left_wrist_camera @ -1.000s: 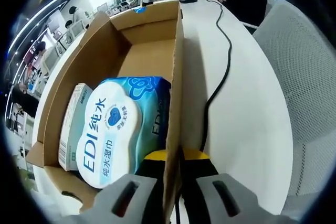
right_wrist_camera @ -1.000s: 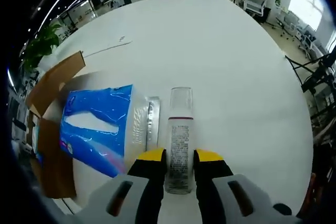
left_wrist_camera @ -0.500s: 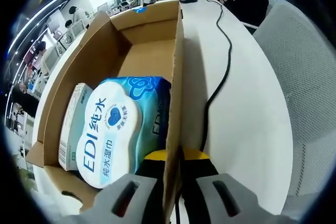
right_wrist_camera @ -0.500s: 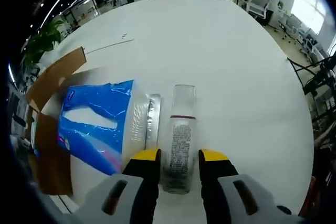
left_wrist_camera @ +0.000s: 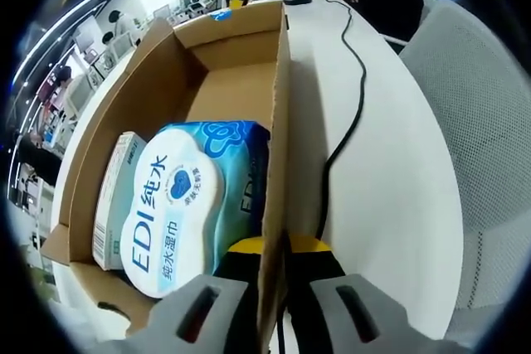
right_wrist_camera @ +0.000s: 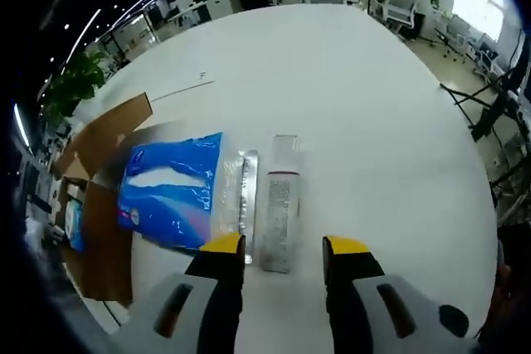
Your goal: Operate the shoe box by opening the lid, removing the specified soft item, and placing it in the target area until the item is outside and the box remains undamaged.
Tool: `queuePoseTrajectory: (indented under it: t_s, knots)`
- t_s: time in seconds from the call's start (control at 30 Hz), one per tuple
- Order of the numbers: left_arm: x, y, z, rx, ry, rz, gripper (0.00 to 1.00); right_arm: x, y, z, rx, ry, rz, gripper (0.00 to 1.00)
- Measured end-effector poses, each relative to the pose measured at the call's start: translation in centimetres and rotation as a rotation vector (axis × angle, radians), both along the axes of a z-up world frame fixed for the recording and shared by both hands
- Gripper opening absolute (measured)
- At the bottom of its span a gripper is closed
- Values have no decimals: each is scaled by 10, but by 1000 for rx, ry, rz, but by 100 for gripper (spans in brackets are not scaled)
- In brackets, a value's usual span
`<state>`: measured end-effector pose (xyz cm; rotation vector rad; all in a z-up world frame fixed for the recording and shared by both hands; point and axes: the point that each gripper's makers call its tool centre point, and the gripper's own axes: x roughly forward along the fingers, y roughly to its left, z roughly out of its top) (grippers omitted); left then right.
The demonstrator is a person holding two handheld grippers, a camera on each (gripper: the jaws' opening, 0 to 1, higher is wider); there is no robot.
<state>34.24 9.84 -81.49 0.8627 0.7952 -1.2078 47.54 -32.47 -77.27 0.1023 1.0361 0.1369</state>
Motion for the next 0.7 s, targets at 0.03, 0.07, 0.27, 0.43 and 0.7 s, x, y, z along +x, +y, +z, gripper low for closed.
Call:
queuePoseTrajectory:
  t_s: [0.03,0.07,0.27,0.43,0.7]
  knots:
    - [0,0,0,0,0,1,3,-4,2,5,10,-7,-11,36]
    - [0,0,0,-1,-3,-1,3,-13,8,15,22,-24,-18,36]
    - [0,0,0,0,-4,-3,3,-38,13,42,19,-52,-10,38]
    - [2,1,0,4,27,42,4,-59,16,59,0,-61,12,42]
    - [0,4,-2,7,24,40,4,-91,26,83,-61,-124,83,43]
